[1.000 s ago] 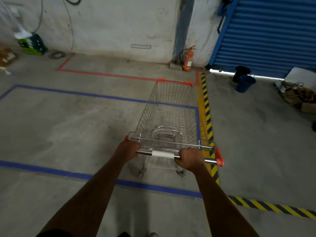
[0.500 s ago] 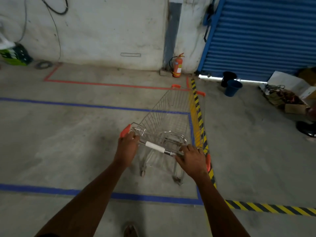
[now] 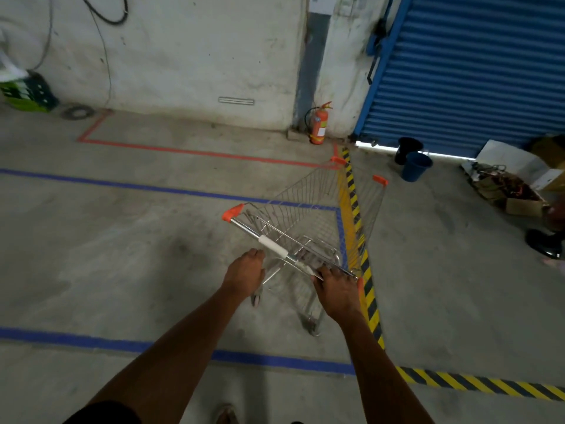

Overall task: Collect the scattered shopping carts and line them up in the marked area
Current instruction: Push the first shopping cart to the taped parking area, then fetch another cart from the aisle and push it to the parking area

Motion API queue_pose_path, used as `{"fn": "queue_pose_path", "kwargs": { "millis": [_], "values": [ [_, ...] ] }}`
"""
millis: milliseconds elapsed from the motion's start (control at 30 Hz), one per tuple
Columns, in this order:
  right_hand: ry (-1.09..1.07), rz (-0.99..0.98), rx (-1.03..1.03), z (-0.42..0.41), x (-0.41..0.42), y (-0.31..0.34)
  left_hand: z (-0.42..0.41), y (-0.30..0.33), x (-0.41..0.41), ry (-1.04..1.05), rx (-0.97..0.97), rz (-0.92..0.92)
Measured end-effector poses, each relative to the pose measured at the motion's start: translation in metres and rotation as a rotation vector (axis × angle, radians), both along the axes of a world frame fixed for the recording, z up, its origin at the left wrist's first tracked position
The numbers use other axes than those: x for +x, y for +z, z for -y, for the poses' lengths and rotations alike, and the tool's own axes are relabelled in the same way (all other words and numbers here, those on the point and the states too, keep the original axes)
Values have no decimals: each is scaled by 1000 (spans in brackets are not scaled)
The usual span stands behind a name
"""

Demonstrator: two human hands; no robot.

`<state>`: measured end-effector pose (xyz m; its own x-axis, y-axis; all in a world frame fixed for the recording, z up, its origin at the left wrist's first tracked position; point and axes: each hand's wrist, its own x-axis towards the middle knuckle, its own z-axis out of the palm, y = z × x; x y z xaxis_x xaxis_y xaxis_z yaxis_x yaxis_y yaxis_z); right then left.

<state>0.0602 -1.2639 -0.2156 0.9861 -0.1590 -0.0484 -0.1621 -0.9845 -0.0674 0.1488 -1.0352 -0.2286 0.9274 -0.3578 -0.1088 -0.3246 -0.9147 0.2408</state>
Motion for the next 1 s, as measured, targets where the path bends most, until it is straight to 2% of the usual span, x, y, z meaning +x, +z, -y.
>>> {"fn": "queue_pose_path", "kwargs": {
  "millis": [233,367,500,767,1000],
  "values": [
    [97,24,20,-14,11,2,-11,14,-28,49,10,77],
    [305,38,-44,-37,10,4,-30,17,-72,184,-27,99],
    [603,19,-68,-79,4,-6,-61,11,-129,321,-36,103],
    [1069,-29,-2,-224,-43,-3,-156,8,-278,709,15,77],
    [1486,-38,94,-395,-119,-9,-262,7,-399,1078,21,116]
  ]
}}
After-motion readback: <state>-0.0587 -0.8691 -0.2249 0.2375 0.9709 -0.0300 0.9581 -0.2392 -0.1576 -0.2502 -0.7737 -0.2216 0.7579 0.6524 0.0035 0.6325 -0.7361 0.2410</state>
